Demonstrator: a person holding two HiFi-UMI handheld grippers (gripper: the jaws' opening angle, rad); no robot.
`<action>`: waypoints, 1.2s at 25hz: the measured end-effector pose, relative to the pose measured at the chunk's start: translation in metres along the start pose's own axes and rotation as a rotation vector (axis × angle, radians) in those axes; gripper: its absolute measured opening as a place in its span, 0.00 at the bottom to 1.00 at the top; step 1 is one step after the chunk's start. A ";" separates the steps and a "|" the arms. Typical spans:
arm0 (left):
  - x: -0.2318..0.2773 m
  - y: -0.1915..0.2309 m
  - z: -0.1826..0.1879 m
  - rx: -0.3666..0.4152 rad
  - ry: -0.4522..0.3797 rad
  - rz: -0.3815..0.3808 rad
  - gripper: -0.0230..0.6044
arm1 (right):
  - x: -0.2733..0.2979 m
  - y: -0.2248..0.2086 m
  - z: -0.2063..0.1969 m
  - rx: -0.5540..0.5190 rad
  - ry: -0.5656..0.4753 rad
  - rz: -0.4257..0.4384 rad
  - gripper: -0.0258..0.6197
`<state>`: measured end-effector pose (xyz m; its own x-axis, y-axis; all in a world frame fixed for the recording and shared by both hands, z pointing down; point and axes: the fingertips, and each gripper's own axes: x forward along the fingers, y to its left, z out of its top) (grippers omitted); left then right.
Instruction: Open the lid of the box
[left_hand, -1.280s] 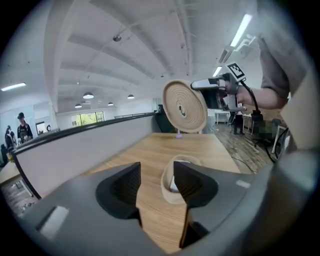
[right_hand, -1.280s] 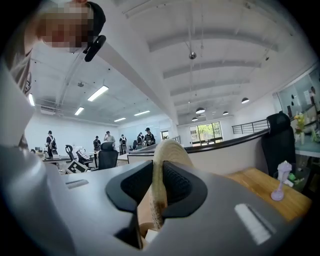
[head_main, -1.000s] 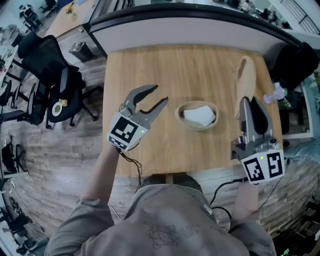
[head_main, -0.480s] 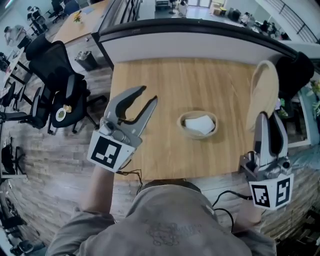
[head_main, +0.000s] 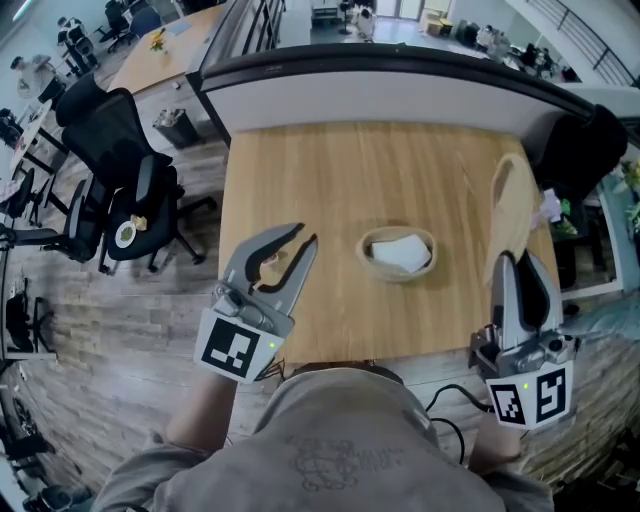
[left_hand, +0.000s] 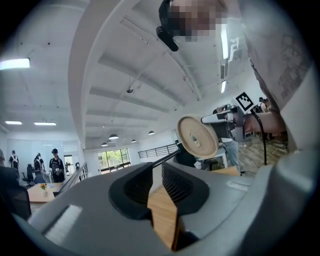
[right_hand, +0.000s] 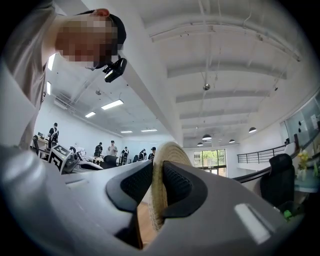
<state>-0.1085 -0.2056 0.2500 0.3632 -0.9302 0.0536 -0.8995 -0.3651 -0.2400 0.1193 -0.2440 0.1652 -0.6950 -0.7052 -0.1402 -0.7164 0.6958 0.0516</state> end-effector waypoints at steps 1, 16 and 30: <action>0.000 -0.003 -0.005 -0.030 0.006 -0.011 0.11 | 0.000 0.001 -0.006 0.011 0.013 0.001 0.15; 0.007 -0.005 -0.014 -0.051 0.037 0.001 0.03 | 0.004 0.013 -0.056 0.070 0.127 0.020 0.15; 0.004 -0.013 -0.017 -0.049 0.054 0.004 0.03 | -0.007 0.007 -0.071 0.062 0.164 -0.010 0.15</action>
